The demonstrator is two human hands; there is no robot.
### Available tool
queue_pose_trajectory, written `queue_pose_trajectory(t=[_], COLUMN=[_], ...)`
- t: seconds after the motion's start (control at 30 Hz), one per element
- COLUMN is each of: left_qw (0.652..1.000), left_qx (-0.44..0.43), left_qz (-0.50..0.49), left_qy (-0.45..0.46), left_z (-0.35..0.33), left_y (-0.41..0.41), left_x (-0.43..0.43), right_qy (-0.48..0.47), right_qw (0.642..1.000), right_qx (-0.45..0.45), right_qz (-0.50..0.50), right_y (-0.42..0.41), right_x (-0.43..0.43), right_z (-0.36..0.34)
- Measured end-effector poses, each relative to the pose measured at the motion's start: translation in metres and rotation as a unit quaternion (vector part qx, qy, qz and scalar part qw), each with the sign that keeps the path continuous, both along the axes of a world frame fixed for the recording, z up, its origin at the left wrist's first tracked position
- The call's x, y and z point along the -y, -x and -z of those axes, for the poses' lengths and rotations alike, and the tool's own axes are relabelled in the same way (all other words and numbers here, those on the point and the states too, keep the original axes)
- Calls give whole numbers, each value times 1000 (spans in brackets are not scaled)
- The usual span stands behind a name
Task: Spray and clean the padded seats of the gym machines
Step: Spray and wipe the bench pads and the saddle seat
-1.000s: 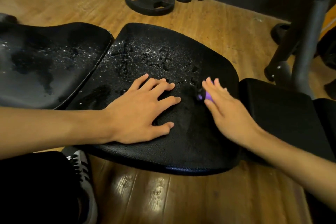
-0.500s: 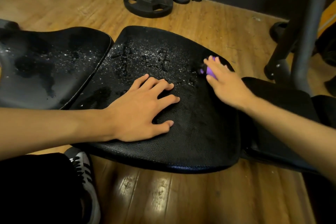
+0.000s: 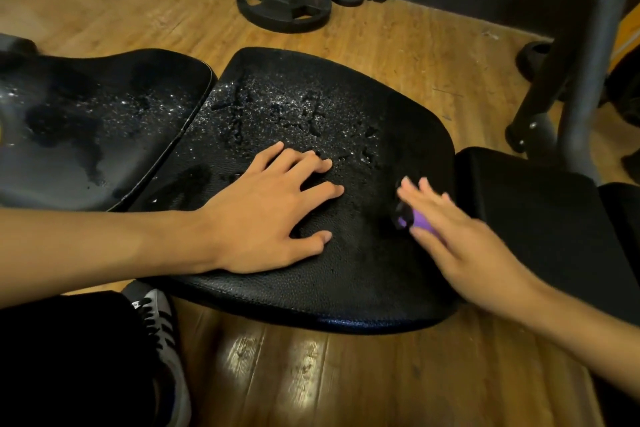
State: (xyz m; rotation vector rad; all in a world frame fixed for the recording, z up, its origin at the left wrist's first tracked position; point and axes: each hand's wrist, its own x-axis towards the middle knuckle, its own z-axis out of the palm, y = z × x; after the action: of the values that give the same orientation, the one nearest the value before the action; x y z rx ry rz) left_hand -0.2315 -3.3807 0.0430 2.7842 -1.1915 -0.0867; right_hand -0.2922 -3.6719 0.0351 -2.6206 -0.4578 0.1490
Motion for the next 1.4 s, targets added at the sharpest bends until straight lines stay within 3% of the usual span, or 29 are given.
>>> queue_pose_trajectory(t=[0.17, 0.37, 0.5, 0.8, 1.07, 1.4], left_qw=[1000, 1000, 1000, 1000, 997, 985], left_qx=[-3, -1, 2, 21, 73, 94], left_qz=[2, 4, 3, 2, -13, -125], left_qy=[0, 2, 4, 4, -1, -70], left_z=[-1, -1, 0, -1, -13, -19], left_y=[-1, -2, -2, 2, -9, -42], left_x=[1, 1, 0, -5, -35, -152], right_qy=[70, 38, 80, 30, 42, 33], right_qw=[990, 974, 976, 999, 997, 997], right_qx=[16, -5, 67, 32, 65, 60], right_qz=[124, 222, 190, 22, 23, 43], right_y=[-98, -160, -127, 29, -8, 1], right_x=[16, 11, -9, -80, -71, -82], right_z=[-3, -1, 13, 5, 10, 8])
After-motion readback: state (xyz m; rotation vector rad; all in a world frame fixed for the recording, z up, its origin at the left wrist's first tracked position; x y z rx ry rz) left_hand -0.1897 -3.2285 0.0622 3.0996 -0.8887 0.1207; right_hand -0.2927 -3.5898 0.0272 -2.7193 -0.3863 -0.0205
